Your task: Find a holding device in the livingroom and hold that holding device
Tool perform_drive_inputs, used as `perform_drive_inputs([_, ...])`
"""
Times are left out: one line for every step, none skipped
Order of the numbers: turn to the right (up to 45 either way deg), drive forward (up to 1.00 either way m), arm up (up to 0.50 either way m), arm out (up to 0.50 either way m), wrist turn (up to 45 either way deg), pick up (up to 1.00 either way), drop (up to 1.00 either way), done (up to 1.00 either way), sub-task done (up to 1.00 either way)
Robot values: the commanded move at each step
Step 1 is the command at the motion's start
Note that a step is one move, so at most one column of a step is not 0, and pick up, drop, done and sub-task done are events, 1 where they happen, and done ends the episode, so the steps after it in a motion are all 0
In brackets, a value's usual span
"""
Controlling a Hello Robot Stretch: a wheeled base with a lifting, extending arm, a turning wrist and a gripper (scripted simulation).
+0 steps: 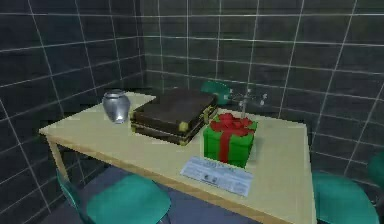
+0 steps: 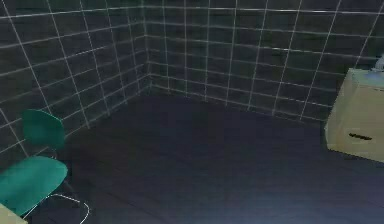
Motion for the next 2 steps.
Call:
perform_drive_inputs([-45.0,0.00,0.00,0.00,0.0,0.00,0.00,0.00,0.00])
perform_drive_inputs([-27.0,0.00,0.00,0.00,0.0,0.00,0.00,0.00,0.00])
